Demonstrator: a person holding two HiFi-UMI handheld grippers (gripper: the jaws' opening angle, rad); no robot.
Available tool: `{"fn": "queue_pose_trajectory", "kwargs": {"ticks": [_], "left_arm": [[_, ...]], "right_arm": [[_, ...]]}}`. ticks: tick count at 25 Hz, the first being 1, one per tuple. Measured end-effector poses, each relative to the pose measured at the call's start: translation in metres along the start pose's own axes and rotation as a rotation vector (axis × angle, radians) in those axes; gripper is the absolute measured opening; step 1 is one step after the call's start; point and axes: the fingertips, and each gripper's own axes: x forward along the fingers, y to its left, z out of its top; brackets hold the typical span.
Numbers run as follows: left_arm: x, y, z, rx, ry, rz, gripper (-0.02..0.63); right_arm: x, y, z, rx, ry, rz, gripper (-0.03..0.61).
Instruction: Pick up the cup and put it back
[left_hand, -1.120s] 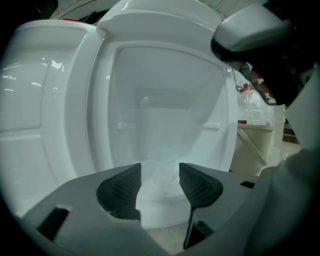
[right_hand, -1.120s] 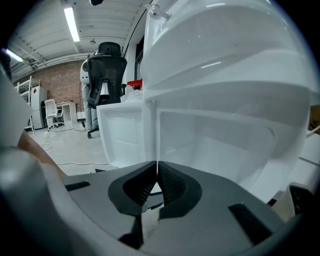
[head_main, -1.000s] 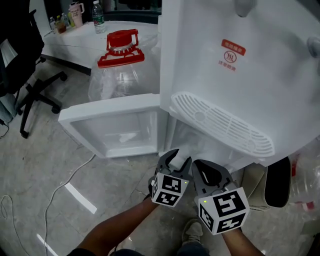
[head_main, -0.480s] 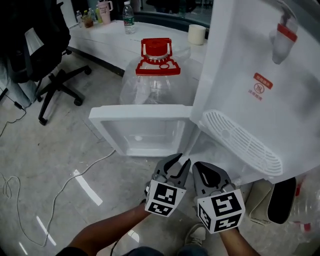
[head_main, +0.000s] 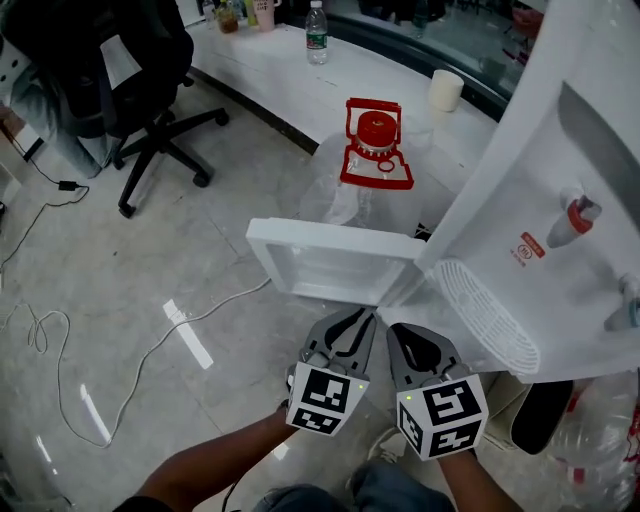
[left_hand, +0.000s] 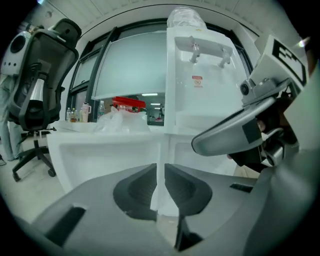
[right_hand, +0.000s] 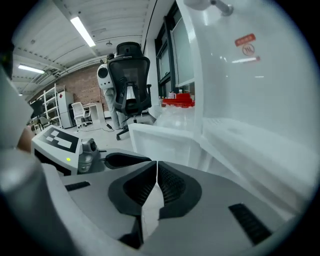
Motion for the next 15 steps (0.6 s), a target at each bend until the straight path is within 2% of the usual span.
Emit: {"fn": "queue_pose_trajectory", "kwargs": {"ticks": [6,15], "left_arm": [[-0.07,0.014,0.071,-0.03,0.036,0.053,0.031],[-0.177,0.002,0.191,-0.045,0.048,0.073,0.017]], "right_arm": [[-0.041,0.046,0.055,0.025,0.043,0.039,0.023],[-0.134,0.109,0.155,0.013,0.016,0.071,0.023]]}}
